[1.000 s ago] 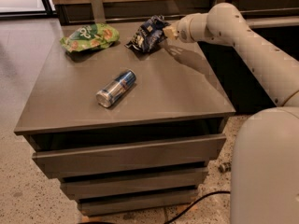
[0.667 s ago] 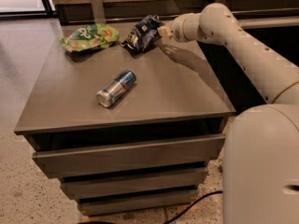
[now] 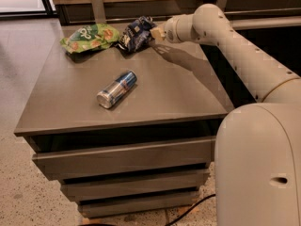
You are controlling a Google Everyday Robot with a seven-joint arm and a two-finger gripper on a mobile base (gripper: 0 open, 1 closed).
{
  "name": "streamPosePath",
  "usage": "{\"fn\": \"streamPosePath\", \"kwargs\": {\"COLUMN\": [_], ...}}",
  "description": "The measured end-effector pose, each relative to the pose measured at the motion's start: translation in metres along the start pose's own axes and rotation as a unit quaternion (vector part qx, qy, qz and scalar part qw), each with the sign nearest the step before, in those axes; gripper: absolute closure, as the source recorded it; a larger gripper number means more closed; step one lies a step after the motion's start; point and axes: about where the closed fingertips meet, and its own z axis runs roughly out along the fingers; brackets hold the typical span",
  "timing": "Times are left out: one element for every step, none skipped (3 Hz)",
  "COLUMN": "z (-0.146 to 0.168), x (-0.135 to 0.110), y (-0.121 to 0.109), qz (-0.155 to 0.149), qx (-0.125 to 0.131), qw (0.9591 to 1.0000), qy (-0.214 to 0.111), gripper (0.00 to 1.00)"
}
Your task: Move blue chip bag near green rice chip bag
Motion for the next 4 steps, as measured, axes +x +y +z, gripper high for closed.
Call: {"fn": "streamPosePath", "kwargs": {"z": [-0.005, -0.019, -0.042, -0.089], "x": [-0.003, -0.002, 0.001, 0.006], "y": [0.001, -0.008, -0.024, -0.056], "qz": [0.012, 0.016, 0.017, 0.014], "qx": [-0.008, 0.001, 0.021, 0.064], "qw": [0.9999, 0.9999, 0.9996, 0.9977], "qy": [-0.004, 0.001, 0.007, 0.019], "gripper": [0.47, 0.22, 0.01, 0.0]}}
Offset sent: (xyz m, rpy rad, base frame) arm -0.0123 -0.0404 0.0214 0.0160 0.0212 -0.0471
